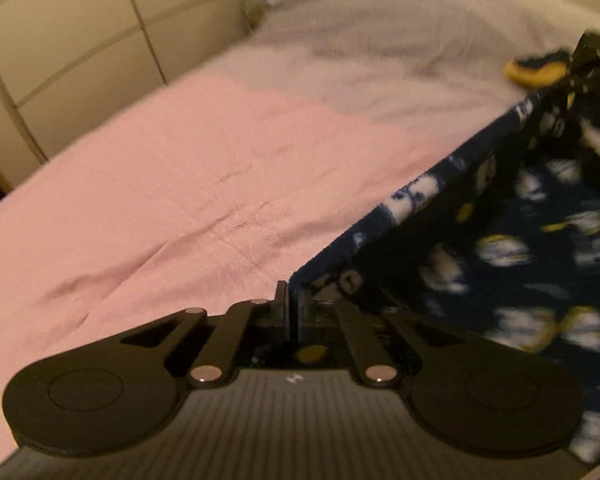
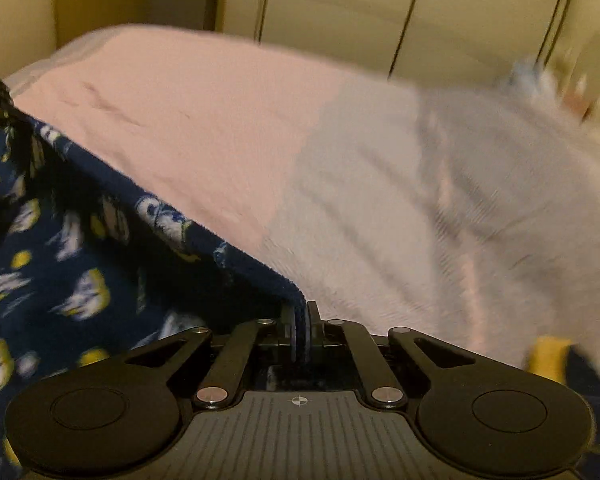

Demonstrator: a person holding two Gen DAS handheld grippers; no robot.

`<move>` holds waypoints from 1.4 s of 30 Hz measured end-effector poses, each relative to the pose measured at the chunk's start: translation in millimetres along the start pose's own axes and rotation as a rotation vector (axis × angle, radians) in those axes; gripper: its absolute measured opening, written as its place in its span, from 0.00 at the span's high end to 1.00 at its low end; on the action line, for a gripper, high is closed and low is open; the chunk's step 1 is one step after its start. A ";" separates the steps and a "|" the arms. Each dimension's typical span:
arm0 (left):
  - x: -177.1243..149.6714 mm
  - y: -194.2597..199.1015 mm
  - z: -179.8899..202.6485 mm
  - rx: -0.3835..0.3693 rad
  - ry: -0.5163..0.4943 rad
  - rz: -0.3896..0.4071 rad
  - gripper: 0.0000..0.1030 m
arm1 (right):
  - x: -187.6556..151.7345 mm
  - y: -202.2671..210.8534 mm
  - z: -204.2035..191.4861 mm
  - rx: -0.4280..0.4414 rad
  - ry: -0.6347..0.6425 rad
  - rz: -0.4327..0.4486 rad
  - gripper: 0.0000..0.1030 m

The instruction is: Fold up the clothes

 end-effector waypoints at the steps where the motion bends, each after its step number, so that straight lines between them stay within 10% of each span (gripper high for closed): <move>1: -9.3 26.8 13.0 0.005 0.025 0.012 0.98 | -8.0 26.9 -12.8 -0.022 0.027 0.020 0.98; 6: -90.4 112.8 92.7 -0.004 0.194 -0.088 0.95 | -74.7 127.1 -74.8 -0.072 0.069 -0.030 0.98; 10: -173.1 119.9 149.5 -0.028 0.421 -0.319 0.91 | -162.7 144.4 -128.3 -0.126 0.090 -0.285 0.98; 14: -207.8 127.4 166.5 -0.083 0.591 -0.388 0.86 | -224.6 135.6 -149.3 -0.238 0.037 -0.504 0.97; 17: -204.1 133.5 142.1 -0.048 0.754 -0.319 0.65 | -214.3 147.7 -133.8 -0.221 -0.271 -0.412 0.69; 19: -201.8 125.9 116.8 -0.010 0.900 -0.276 0.63 | -198.8 155.5 -109.3 -0.187 -0.583 -0.279 0.29; 26: -221.5 76.7 66.5 0.029 1.372 -0.200 0.61 | -203.0 149.7 -32.9 -0.072 -1.365 -0.022 0.29; 30: -227.9 65.5 66.8 0.058 1.381 -0.211 0.95 | -210.8 142.1 -11.8 -0.110 -1.409 0.016 0.29; 33: -224.5 67.5 66.2 0.074 1.335 -0.186 0.97 | -220.4 134.8 -2.9 -0.107 -1.422 0.031 0.30; 35: -217.7 74.4 66.6 0.094 1.279 -0.167 0.97 | -215.8 133.0 3.4 -0.102 -1.402 0.040 0.45; 37: -206.4 86.0 67.4 0.120 1.226 -0.142 0.98 | -208.3 137.3 10.7 -0.100 -1.362 0.059 0.96; 42: -171.4 140.0 77.1 0.198 1.072 -0.023 0.98 | -189.0 150.2 28.5 -0.088 -1.263 0.110 0.98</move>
Point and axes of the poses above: each gripper's, at about its wrist camera, not at the fingertips, and y roughly against the way its jaws point, z to its right, x to its top, the point moved 7 cm from there along -y, roughly the way its jaws point, and after that the axes turned 4 degrees about -y, right-handed, at the moved point
